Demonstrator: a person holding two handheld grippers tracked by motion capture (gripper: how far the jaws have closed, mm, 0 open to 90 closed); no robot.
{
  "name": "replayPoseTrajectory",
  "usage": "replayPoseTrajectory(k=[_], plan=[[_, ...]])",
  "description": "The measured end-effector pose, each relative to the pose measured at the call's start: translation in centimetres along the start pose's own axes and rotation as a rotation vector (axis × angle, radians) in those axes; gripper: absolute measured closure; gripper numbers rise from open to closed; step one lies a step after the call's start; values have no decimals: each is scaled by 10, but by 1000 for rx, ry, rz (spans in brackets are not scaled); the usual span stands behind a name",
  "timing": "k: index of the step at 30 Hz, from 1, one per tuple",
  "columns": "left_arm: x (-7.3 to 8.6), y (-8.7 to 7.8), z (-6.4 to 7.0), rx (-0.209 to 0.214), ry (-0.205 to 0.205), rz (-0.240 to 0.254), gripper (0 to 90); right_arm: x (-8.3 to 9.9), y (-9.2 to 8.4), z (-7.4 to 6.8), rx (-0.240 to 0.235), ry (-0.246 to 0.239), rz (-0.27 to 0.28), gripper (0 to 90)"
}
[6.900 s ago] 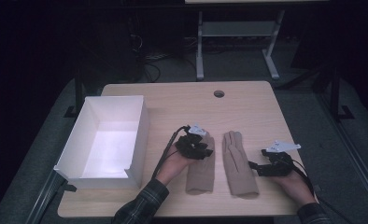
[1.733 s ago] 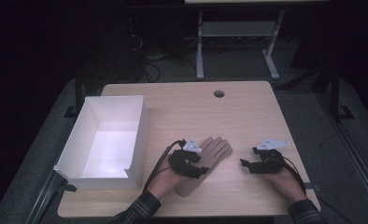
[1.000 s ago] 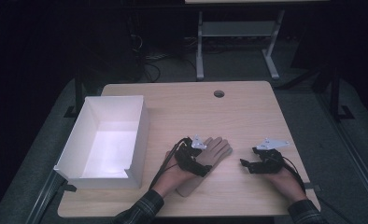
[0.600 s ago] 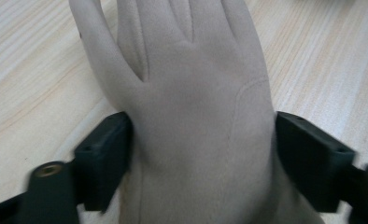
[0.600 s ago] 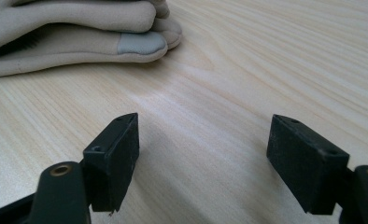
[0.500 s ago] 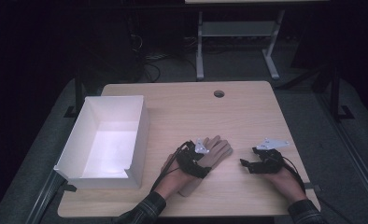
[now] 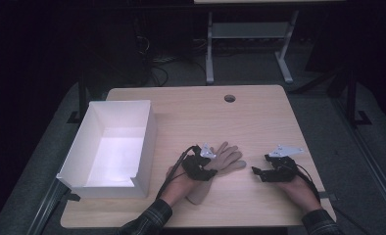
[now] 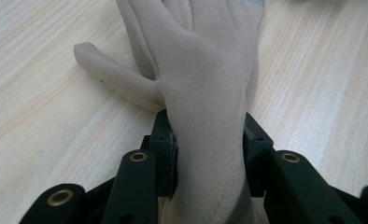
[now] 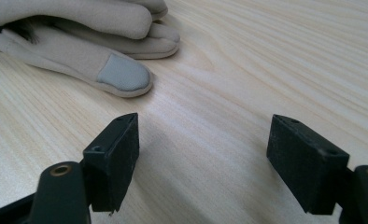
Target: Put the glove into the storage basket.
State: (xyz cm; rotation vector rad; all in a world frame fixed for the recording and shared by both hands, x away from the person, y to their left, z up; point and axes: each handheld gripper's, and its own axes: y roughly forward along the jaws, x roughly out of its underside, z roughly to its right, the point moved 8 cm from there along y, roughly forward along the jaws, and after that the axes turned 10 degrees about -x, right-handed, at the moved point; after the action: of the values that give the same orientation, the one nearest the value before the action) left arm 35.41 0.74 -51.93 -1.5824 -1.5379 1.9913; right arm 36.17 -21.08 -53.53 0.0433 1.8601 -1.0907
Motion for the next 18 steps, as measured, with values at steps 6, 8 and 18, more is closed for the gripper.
replayPoseTrajectory(k=[6,8,18], plan=[[-4,-9,0,33,-24,6,652,0,0,0,0,0,0,251],[-8,-15,0,41,-39,14,651,0,0,0,0,0,0,252],[-26,-49,-12,48,-94,43,650,0,0,0,0,0,0,252]])
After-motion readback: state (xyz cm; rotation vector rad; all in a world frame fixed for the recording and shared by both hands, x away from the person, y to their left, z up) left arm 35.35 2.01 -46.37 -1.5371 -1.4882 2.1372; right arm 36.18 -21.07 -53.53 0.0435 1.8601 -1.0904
